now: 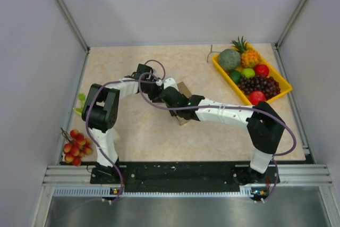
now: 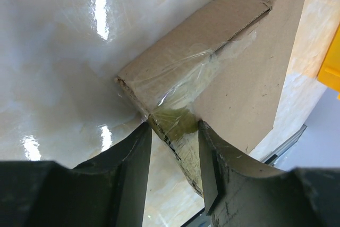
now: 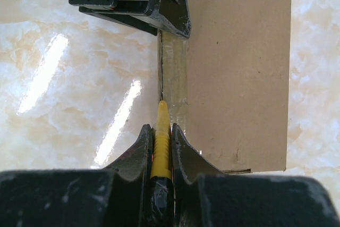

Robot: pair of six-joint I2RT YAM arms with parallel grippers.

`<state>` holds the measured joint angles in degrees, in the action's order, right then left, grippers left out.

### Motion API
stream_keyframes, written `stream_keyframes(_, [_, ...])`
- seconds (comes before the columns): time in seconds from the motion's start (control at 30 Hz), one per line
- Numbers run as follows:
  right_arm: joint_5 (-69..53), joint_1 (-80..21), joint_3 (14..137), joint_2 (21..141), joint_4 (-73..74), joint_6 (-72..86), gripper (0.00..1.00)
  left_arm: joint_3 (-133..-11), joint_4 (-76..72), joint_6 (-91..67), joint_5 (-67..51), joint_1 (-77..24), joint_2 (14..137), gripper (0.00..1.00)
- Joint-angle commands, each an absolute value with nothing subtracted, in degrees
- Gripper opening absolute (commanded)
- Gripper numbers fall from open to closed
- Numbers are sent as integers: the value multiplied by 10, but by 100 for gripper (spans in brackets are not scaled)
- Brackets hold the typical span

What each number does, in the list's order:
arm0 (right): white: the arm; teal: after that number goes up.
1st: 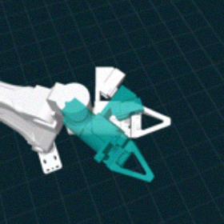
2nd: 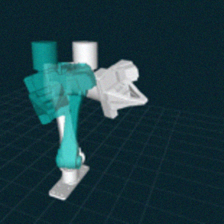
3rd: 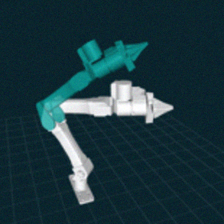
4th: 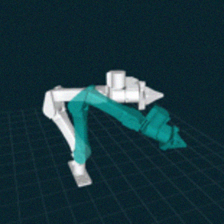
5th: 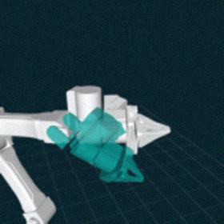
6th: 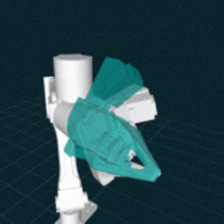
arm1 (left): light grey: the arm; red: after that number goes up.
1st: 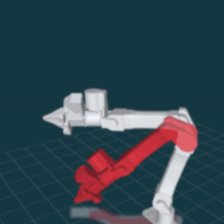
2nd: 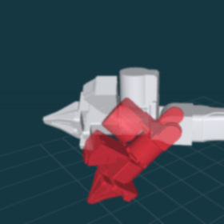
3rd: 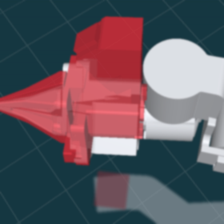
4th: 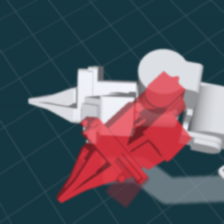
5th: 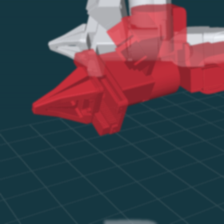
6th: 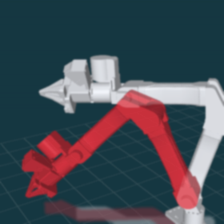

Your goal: Unpack the express box

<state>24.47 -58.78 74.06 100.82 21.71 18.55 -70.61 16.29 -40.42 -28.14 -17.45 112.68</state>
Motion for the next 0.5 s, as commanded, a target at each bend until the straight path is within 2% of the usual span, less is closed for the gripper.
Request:
stream_keyframes(0.0, [276, -598, 745, 996, 238, 161, 0, -709, 212, -366, -205, -174, 1153, 43])
stream_keyframes(0.47, [238, -605, 670, 949, 262, 163, 0, -738, 236, -341, -186, -174, 1179, 44])
